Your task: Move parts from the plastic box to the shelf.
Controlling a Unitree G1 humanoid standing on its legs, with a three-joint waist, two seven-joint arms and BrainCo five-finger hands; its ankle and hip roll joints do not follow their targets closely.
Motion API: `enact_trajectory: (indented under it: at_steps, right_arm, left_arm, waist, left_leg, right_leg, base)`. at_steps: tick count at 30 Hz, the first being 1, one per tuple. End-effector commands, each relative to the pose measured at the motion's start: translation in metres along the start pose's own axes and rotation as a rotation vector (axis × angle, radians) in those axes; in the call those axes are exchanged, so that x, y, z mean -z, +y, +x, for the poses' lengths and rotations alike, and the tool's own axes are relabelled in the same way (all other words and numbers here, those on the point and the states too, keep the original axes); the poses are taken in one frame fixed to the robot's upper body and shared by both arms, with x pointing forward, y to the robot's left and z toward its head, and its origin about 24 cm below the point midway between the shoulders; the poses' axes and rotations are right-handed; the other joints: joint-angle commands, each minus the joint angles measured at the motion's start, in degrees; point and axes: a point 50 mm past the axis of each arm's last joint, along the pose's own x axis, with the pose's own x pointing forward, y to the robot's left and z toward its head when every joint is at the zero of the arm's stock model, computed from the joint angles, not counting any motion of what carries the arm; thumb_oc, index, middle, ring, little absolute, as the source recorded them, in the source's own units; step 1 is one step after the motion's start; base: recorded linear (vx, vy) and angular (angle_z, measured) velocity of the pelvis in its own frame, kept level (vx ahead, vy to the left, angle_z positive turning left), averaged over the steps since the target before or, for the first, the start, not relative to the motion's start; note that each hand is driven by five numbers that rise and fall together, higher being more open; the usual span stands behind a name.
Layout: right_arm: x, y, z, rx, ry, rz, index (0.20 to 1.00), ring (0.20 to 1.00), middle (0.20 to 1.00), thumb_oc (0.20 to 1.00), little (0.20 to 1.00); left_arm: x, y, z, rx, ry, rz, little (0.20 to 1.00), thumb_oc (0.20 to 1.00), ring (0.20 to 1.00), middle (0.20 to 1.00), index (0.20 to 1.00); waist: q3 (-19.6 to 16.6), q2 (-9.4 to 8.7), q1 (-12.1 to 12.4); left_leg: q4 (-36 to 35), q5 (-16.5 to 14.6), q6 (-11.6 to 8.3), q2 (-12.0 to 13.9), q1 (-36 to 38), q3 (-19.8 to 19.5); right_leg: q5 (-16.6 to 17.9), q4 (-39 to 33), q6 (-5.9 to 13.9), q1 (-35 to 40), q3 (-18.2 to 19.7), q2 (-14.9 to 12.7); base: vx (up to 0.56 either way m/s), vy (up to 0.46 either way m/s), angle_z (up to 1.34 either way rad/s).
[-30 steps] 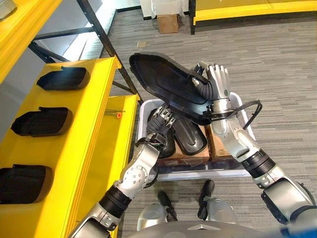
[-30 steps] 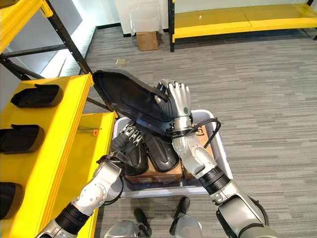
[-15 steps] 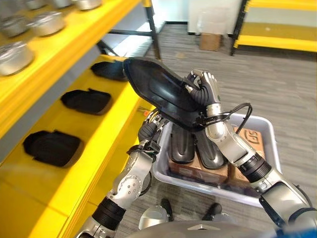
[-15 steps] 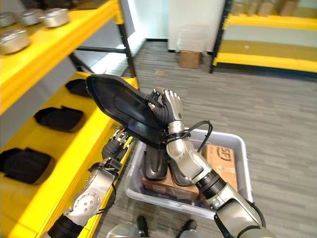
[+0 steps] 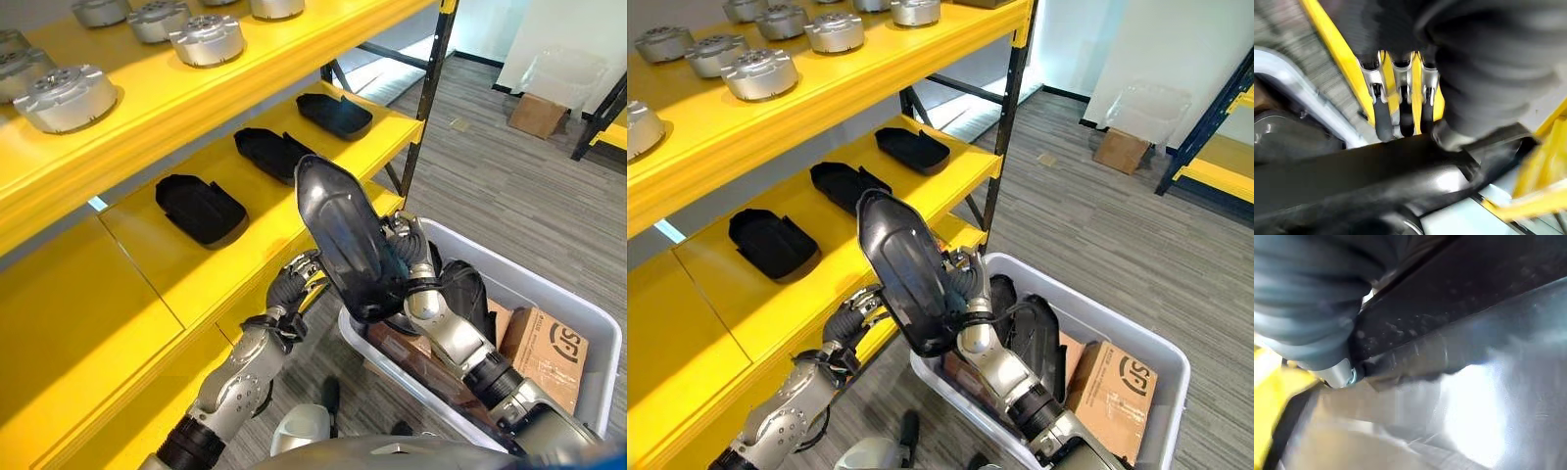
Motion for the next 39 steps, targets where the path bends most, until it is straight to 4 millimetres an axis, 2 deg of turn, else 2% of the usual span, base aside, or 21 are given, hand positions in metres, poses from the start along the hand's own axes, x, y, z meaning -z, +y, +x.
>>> enact_trajectory:
  at_steps: [1,3,7,8,9,11,12,15,18,19,22,25,26,28,29,31,32,34,36,37,39]
  right_arm:
    - [-0.045,0.02,-0.008,-0.086,-0.204,0.155,0.2,0.2,0.2,0.2,0.2]
    - [-0.043,0.02,-0.01,-0.088,-0.205,0.156,0.2,0.2,0.2,0.2,0.2]
    - [-0.046,0.024,-0.01,-0.135,-0.231,0.14,0.2,0.2,0.2,0.2,0.2]
    - [-0.049,0.03,-0.008,-0.144,-0.24,0.134,0.2,0.2,0.2,0.2,0.2]
    - [-0.053,0.033,-0.007,-0.15,-0.256,0.126,0.2,0.2,0.2,0.2,0.2]
    - [-0.056,0.036,-0.006,-0.149,-0.27,0.118,0.2,0.2,0.2,0.2,0.2]
    - [-0.064,0.041,-0.003,-0.156,-0.292,0.11,0.2,0.2,0.2,0.2,0.2]
    - [-0.075,0.044,-0.001,-0.17,-0.33,0.095,0.2,0.2,0.2,0.2,0.2]
    - [-0.081,0.045,0.001,-0.171,-0.35,0.096,0.2,0.2,0.2,0.2,0.2]
    - [-0.085,0.043,0.001,-0.156,-0.361,0.106,0.2,0.2,0.2,0.2,0.2]
    - [-0.088,0.044,0.001,-0.146,-0.36,0.118,0.2,0.2,0.2,0.2,0.2]
    - [-0.091,0.049,0.004,-0.136,-0.325,0.159,0.2,0.2,0.2,0.2,0.2]
    - [-0.094,0.051,0.004,-0.138,-0.335,0.17,0.2,0.2,0.2,0.2,0.2]
    - [-0.096,0.052,0.003,-0.139,-0.343,0.172,0.2,0.2,0.2,0.2,0.2]
    - [-0.099,0.054,0.002,-0.143,-0.339,0.183,0.2,0.2,0.2,0.2,0.2]
    - [-0.101,0.058,0.002,-0.152,-0.305,0.207,0.2,0.2,0.2,0.2,0.2]
    - [-0.102,0.06,0.002,-0.155,-0.286,0.213,0.2,0.2,0.2,0.2,0.2]
    - [-0.097,0.059,0.001,-0.136,-0.255,0.209,0.2,0.2,0.2,0.2,0.2]
    - [-0.093,0.059,0.001,-0.126,-0.236,0.201,0.2,0.2,0.2,0.2,0.2]
    - [-0.088,0.058,0.0,-0.118,-0.217,0.197,0.2,0.2,0.2,0.2,0.2]
    - [-0.079,0.057,0.001,-0.102,-0.163,0.188,0.2,0.2,0.2,0.2,0.2]
  left_arm:
    - [-0.041,-0.047,0.013,0.279,-0.191,-0.062,0.2,0.2,0.2,0.2,0.2]
    - [-0.04,-0.045,0.012,0.281,-0.188,-0.057,0.2,0.2,0.2,0.2,0.2]
    - [-0.042,-0.044,0.011,0.264,-0.202,-0.061,0.2,0.2,0.2,0.2,0.2]
    - [-0.043,-0.045,0.012,0.261,-0.199,-0.07,0.2,0.2,0.2,0.2,0.2]
    - [-0.044,-0.047,0.013,0.257,-0.204,-0.075,0.2,0.2,0.2,0.2,0.2]
    - [-0.044,-0.048,0.013,0.258,-0.205,-0.079,0.2,0.2,0.2,0.2,0.2]
    - [-0.046,-0.05,0.015,0.257,-0.204,-0.086,0.2,0.2,0.2,0.2,0.2]
    - [-0.047,-0.052,0.018,0.254,-0.206,-0.095,0.2,0.2,0.2,0.2,0.2]
    - [-0.048,-0.054,0.021,0.256,-0.207,-0.098,0.2,0.2,0.2,0.2,0.2]
    - [-0.047,-0.057,0.023,0.269,-0.204,-0.091,0.2,0.2,0.2,0.2,0.2]
    - [-0.046,-0.058,0.023,0.267,-0.195,-0.084,0.2,0.2,0.2,0.2,0.2]
    - [-0.042,-0.058,0.024,0.24,-0.176,-0.076,0.2,0.2,0.2,0.2,0.2]
    - [-0.044,-0.058,0.024,0.222,-0.194,-0.064,0.2,0.2,0.2,0.2,0.2]
    - [-0.045,-0.057,0.024,0.212,-0.203,-0.063,0.2,0.2,0.2,0.2,0.2]
    - [-0.048,-0.056,0.024,0.196,-0.215,-0.055,0.2,0.2,0.2,0.2,0.2]
    - [-0.05,-0.054,0.023,0.172,-0.222,-0.053,0.2,0.2,0.2,0.2,0.2]
    - [-0.05,-0.053,0.023,0.158,-0.224,-0.056,0.2,0.2,0.2,0.2,0.2]
    - [-0.05,-0.051,0.024,0.15,-0.221,-0.056,0.2,0.2,0.2,0.2,0.2]
    - [-0.049,-0.048,0.023,0.143,-0.221,-0.063,0.2,0.2,0.2,0.2,0.2]
    - [-0.048,-0.044,0.021,0.133,-0.224,-0.07,0.2,0.2,0.2,0.2,0.2]
    - [-0.047,-0.039,0.019,0.123,-0.219,-0.083,0.2,0.2,0.2,0.2,0.2]
  waist:
    - [3.4,-1.89,-2.3]
    - [3.5,-2.38,-3.2]
    - [2.8,-3.58,-4.0]
    - [2.2,-4.09,-4.2]
    - [1.7,-4.29,-4.3]
    - [1.2,-4.32,-4.4]
    - [0.1,-4.08,-4.3]
    - [-1.4,-3.44,-4.4]
    - [-2.1,-2.75,-4.8]
    - [-1.9,-2.3,-5.2]
    - [-1.8,-2.13,-5.2]
    - [-2.0,-1.84,-4.3]
    - [-1.9,-1.94,-3.4]
    - [-1.8,-2.03,-2.8]
    - [-1.6,-2.11,-2.1]
    - [-1.3,-2.01,-1.0]
    - [-1.2,-1.64,-0.7]
    - [-1.0,-1.38,-1.2]
    - [-1.0,-1.51,-1.1]
    - [-1.0,-1.75,-0.9]
    - [-0.9,-2.33,-0.5]
  left_leg:
    - [2.6,-0.4,-1.15,-1.4,-2.1,12.6]
    - [4.4,-2.2,-1.48,-0.5,-0.7,14.9]
    - [9.9,-7.6,-0.41,1.5,2.3,17.6]
    - [11.9,-9.8,-0.03,2.8,4.0,19.3]
    - [13.1,-10.5,0.11,3.7,5.2,20.5]
    - [13.5,-10.7,0.03,4.3,5.9,20.9]
    - [13.1,-9.5,-0.6,5.5,7.4,20.9]
    - [11.4,-7.5,-1.71,6.7,9.5,20.8]
    - [8.2,-8.3,-1.24,6.0,10.3,21.6]
    - [6.2,-9.1,-0.65,5.7,10.5,22.1]
    - [5.3,-9.6,-0.01,5.4,11.1,22.3]
    - [2.8,-9.5,1.34,3.6,11.9,21.3]
    - [1.5,-9.4,2.09,2.0,12.0,20.5]
    - [1.1,-9.6,2.54,1.1,12.0,20.1]
    - [0.4,-9.8,3.24,-0.1,12.1,19.7]
    - [-0.4,-9.8,3.93,-1.0,12.4,20.2]
    - [-1.0,-9.6,4.34,-1.4,12.3,20.1]
    - [-0.9,-9.4,4.98,-1.9,11.5,18.9]
    - [-0.9,-9.1,5.2,-2.1,11.3,18.8]
    - [-1.2,-8.9,5.07,-2.4,11.3,18.9]
    - [-1.4,-8.8,4.77,-3.4,11.3,18.6]
  right_leg:
    - [2.0,-3.2,1.44,5.0,-0.9,-1.4]
    - [1.7,-3.3,1.75,5.5,-1.7,-2.2]
    - [2.4,-2.8,1.96,4.5,-3.9,-4.3]
    - [2.5,-2.3,1.9,4.2,-5.3,-5.5]
    - [2.3,-1.6,1.71,3.8,-6.5,-6.3]
    - [2.0,-1.1,1.53,3.6,-7.3,-6.6]
    - [1.2,-0.2,0.97,3.1,-8.5,-7.0]
    - [0.5,0.3,0.68,2.7,-9.3,-7.2]
    - [0.5,1.3,1.48,1.9,-10.3,-8.2]
    - [0.9,2.5,2.6,1.5,-10.5,-9.4]
    - [1.0,3.7,3.5,1.3,-10.6,-10.7]
    - [3.5,3.5,6.52,1.6,-10.7,-13.3]
    - [6.3,2.4,8.45,1.8,-10.8,-15.1]
    - [8.0,1.7,9.21,1.8,-10.9,-16.1]
    - [10.1,1.2,10.03,1.4,-11.2,-17.6]
    - [11.4,2.0,10.28,0.7,-12.8,-19.2]
    - [9.8,4.3,9.88,0.1,-12.8,-19.0]
    - [5.8,7.6,8.6,-0.7,-10.0,-16.1]
    - [3.6,8.5,7.76,-0.7,-9.8,-14.2]
    - [2.3,8.5,7.02,-0.4,-10.4,-12.2]
    - [1.7,7.0,5.91,0.3,-10.6,-9.3]
  base:
    - [-0.29,-0.023,0.39]
    - [-0.14,0.0,0.98]
    - [-0.16,0.086,0.79]
    - [-0.17,0.204,0.54]
    - [-0.18,0.219,0.53]
    - [-0.12,0.202,0.46]
    - [-0.12,0.285,0.66]
    - [-0.11,0.351,0.62]
    - [-0.09,0.409,0.53]
    - [-0.08,0.467,0.88]
    - [-0.05,0.364,0.48]
    - [-0.07,0.487,0.19]
    - [-0.08,0.408,0.14]
    - [-0.08,0.286,0.13]
    - [-0.1,0.314,0.18]
    - [-0.12,0.361,0.15]
    - [-0.09,0.336,0.11]
    - [-0.04,0.247,0.08]
    - [0.0,0.13,0.36]
    - [0.0,0.146,0.66]
    - [0.05,0.124,0.32]
